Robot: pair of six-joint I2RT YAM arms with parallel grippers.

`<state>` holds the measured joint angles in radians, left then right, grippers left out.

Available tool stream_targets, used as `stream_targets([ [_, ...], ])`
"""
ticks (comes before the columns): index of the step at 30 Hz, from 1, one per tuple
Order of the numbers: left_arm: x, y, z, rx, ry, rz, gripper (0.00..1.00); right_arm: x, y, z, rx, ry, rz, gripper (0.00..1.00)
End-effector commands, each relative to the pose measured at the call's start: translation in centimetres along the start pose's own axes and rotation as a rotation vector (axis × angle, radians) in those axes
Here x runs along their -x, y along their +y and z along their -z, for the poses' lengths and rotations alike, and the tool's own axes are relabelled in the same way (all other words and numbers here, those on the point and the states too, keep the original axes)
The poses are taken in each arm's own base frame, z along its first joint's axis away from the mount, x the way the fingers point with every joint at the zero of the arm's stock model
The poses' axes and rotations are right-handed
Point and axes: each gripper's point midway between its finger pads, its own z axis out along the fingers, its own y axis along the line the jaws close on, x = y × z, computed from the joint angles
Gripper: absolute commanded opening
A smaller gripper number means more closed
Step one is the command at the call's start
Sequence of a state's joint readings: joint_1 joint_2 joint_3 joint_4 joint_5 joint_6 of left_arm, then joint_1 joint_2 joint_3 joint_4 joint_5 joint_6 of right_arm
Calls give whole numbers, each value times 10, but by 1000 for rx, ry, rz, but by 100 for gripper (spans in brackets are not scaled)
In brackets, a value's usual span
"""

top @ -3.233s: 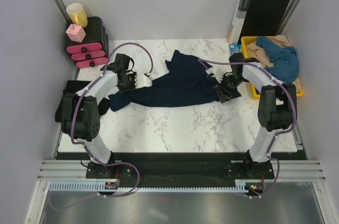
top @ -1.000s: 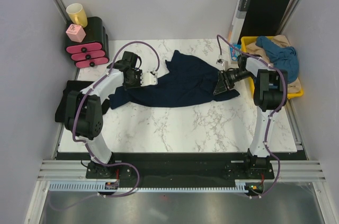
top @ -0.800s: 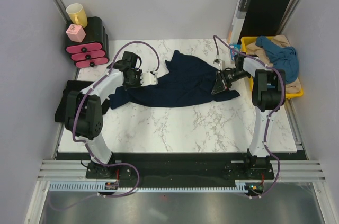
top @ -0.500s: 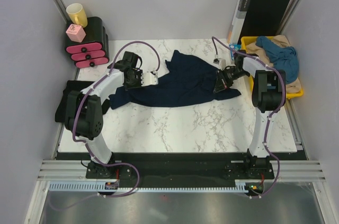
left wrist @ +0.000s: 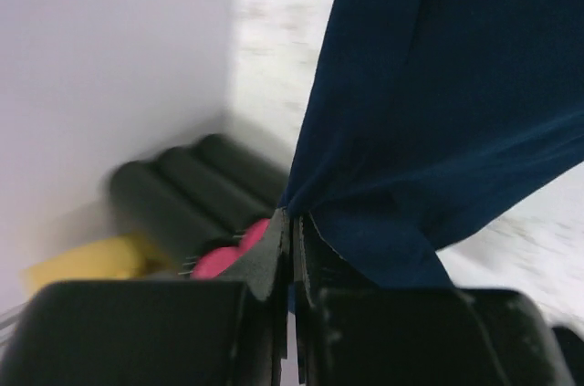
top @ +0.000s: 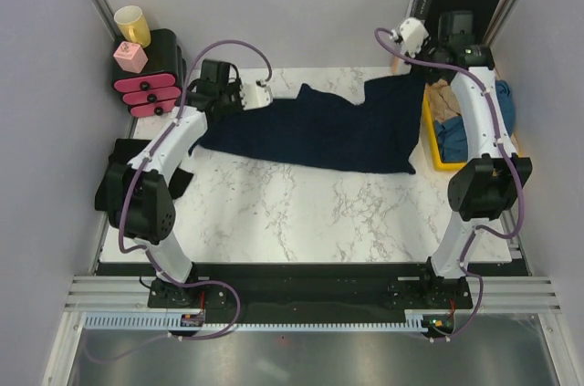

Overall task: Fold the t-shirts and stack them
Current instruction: Flatten out the tshirt

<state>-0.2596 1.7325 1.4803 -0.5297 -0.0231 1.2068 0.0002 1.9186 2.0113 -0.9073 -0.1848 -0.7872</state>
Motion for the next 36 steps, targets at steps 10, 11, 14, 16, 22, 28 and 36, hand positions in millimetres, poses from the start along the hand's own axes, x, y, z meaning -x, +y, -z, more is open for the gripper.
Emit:
stream_targets([
  [10, 78, 275, 197, 1076, -126, -257, 2, 124, -121, 141, -723, -214, 351, 0],
  [11, 80, 280, 206, 1107, -129, -269, 2, 128, -121, 150, -746, -236, 344, 0],
  [14, 81, 278, 222, 1114, -137, -278, 2, 140, -124, 178, -808, -307, 312, 0],
  [16, 75, 259, 208, 1042, -133, -286, 2, 143, -123, 190, -816, -334, 304, 0],
  [22, 53, 150, 185, 736, -159, -408, 2, 146, -121, 246, -902, -385, 268, 0],
  [28, 31, 61, 165, 367, -196, -378, 2, 154, -132, 293, -1018, -405, 268, 0],
  [36, 30, 15, 153, 198, -252, -340, 2, 151, -114, 280, -939, -416, 294, 0],
])
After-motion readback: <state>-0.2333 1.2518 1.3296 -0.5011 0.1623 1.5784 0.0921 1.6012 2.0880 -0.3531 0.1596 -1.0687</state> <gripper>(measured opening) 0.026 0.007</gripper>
